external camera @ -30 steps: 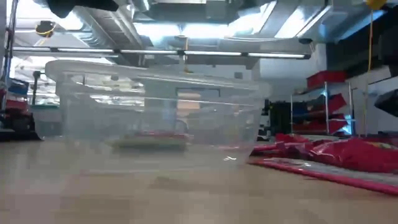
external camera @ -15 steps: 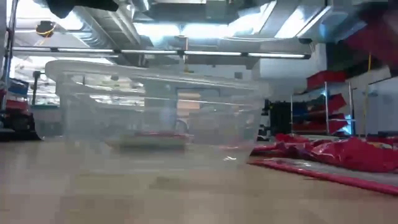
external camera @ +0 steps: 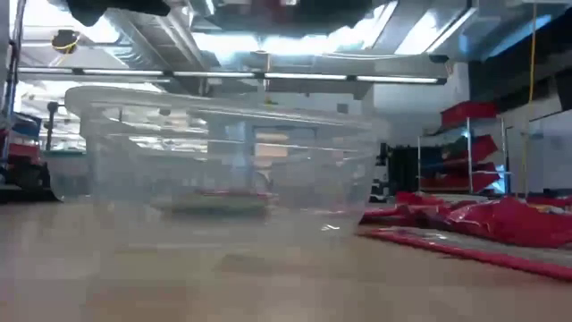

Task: Sort candy
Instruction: Put the purple candy into the rectangular transparent bin

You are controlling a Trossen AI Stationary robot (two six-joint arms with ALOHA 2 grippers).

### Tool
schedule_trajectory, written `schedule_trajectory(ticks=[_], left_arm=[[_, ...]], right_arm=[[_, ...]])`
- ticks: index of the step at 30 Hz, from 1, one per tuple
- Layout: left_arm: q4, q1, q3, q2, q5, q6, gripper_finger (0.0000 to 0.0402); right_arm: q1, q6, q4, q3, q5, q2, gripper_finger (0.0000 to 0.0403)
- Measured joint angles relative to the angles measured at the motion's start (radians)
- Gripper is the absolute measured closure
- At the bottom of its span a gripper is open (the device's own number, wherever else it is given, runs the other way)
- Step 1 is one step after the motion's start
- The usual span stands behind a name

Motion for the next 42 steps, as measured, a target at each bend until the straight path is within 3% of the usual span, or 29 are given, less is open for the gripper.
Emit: schedule_trajectory(ticks=[9, 15, 22, 29, 35, 42], left_arm=[[-0.002, 0.0, 0.001, 0.0, 0.0, 0.0, 0.0273], [0.001, 0.0, 0.001, 0.0, 0.0, 0.0, 0.0273], [0.003, 0.0, 0.001, 0.0, 0.0, 0.0, 0.0273], [0.002, 0.0, 0.001, 0.0, 0.0, 0.0, 0.0273], [0.002, 0.0, 0.001, 0.0, 0.0, 0.0, 0.0273], [0.0, 0.001, 0.001, 0.0, 0.0, -0.007, 0.0273]], right_arm=[[-0.048, -0.001, -0.024, 0.081, -0.172, 0.158, 0.04], [-0.046, 0.001, -0.018, 0.081, -0.178, 0.207, 0.0379], [-0.055, 0.085, 0.033, 0.082, 0.009, 0.213, 0.028], [-0.061, 0.018, 0.022, 0.082, 0.049, 0.206, 0.0224], [-0.056, -0.006, -0.074, 0.083, -0.06, 0.161, 0.0231], [-0.106, 0.088, -0.086, 0.081, -0.178, 0.194, 0.0289]])
